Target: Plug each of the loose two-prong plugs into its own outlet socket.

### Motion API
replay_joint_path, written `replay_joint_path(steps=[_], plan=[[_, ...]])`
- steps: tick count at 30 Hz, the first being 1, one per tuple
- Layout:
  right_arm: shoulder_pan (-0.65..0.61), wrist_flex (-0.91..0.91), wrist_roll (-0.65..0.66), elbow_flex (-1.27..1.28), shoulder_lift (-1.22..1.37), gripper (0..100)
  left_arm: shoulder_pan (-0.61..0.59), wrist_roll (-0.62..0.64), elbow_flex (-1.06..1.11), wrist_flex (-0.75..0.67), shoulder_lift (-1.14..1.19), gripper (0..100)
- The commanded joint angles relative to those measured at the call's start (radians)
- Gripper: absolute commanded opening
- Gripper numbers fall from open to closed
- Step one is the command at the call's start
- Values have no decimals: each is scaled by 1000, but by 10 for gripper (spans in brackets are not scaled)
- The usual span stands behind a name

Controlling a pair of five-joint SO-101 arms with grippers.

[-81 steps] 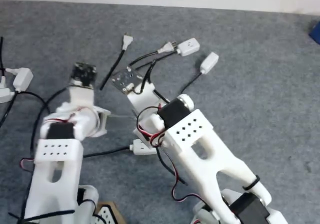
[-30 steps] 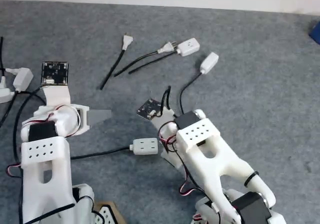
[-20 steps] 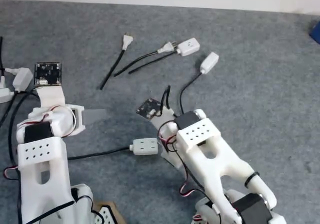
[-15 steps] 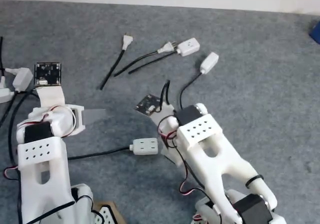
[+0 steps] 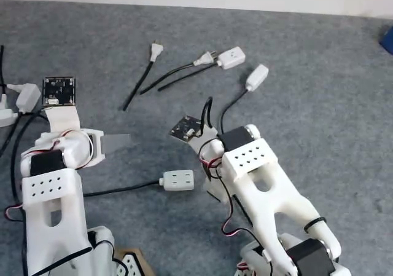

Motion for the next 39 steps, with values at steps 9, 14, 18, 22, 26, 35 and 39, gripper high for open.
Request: replay_joint_path(steps=[9, 14, 18, 22, 26, 35, 39], plan=[[-13, -430, -123, 130, 97, 325, -8, 2, -13, -12, -5, 489], [-5, -456, -135, 62, 226, 325, -8, 2, -13, -9, -5, 489], [-10, -455, -135, 35, 260, 325, -8, 2, -13, -9, -5, 489], [-13, -397, -146, 31, 259, 325, -8, 2, -12, -9, -5, 489], [-12, -355, -196, 31, 259, 325, -8, 2, -12, -9, -2, 489], [-117, -272, -129, 33, 255, 290, -16, 2, -10, -9, -1, 489], [-137, -213, -74, 36, 162, 198, -50, 2, -10, -12, 1, 489]])
